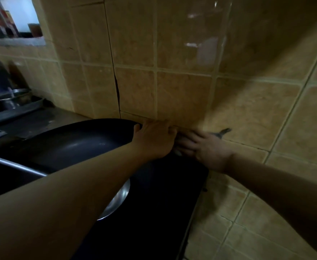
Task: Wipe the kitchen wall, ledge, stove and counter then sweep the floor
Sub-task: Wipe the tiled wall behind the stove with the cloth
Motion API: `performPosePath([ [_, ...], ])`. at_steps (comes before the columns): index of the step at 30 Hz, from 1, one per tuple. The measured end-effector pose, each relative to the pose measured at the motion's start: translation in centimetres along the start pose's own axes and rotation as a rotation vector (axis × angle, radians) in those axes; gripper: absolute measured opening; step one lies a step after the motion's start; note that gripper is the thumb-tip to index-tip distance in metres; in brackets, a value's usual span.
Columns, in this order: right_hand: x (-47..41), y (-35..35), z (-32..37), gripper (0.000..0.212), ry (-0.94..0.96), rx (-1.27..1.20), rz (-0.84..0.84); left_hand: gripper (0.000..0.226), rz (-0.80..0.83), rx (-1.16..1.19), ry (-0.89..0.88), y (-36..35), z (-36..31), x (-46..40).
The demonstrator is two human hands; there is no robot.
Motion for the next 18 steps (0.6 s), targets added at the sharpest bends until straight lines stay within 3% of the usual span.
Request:
performPosePath([
  [3, 1.0, -1.4, 2.0, 0.053, 0.023, -0.029, 0.18, 0.024, -0.02, -0.017, -0.027, 0.1, -0.1, -0.3],
  [11, 3.3, -1.1, 1.6, 0.041, -0.025, 0.012, 0.075, 0.028, 0.042, 0.034, -0.072, 0.9, -0.3, -0.8],
  [18, -1.7, -0.4, 2.2, 0.047, -0.066, -0.056, 0.16, 0.03, 0.05, -0.115, -0.097, -0.6, -1.8, -0.5],
])
Point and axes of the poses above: each hand's wrist, its own x-axis away from the middle knuckle, its own y-axis out of the back of the hand, z = x × y, the point moved 7 cm from there along -x, towards the middle knuckle, and after that the axes turned 7 degrees about x, right-handed, at the moved point
